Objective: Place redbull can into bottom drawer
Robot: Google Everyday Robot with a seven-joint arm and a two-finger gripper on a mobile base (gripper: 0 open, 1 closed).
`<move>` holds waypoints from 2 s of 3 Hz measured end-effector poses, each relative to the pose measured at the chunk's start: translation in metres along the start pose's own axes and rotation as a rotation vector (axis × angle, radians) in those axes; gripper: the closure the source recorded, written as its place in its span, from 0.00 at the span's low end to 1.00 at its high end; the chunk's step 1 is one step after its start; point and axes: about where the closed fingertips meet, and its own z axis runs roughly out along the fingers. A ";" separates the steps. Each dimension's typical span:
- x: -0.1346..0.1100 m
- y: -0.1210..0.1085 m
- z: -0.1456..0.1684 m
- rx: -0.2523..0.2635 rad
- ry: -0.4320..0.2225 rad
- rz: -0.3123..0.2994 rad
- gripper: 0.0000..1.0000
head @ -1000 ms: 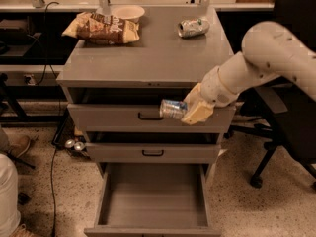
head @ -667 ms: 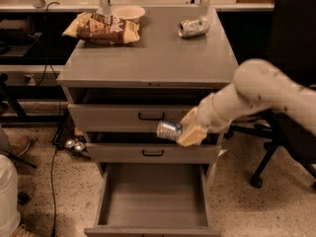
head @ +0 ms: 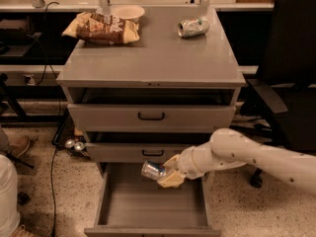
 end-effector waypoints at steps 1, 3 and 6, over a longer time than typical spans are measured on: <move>0.013 -0.004 0.023 0.011 -0.028 0.036 1.00; 0.076 0.009 0.064 0.044 -0.021 0.152 1.00; 0.195 0.011 0.201 0.083 -0.147 0.357 1.00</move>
Offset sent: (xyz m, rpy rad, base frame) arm 0.0034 0.0061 -0.0259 0.0276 0.0108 -0.0356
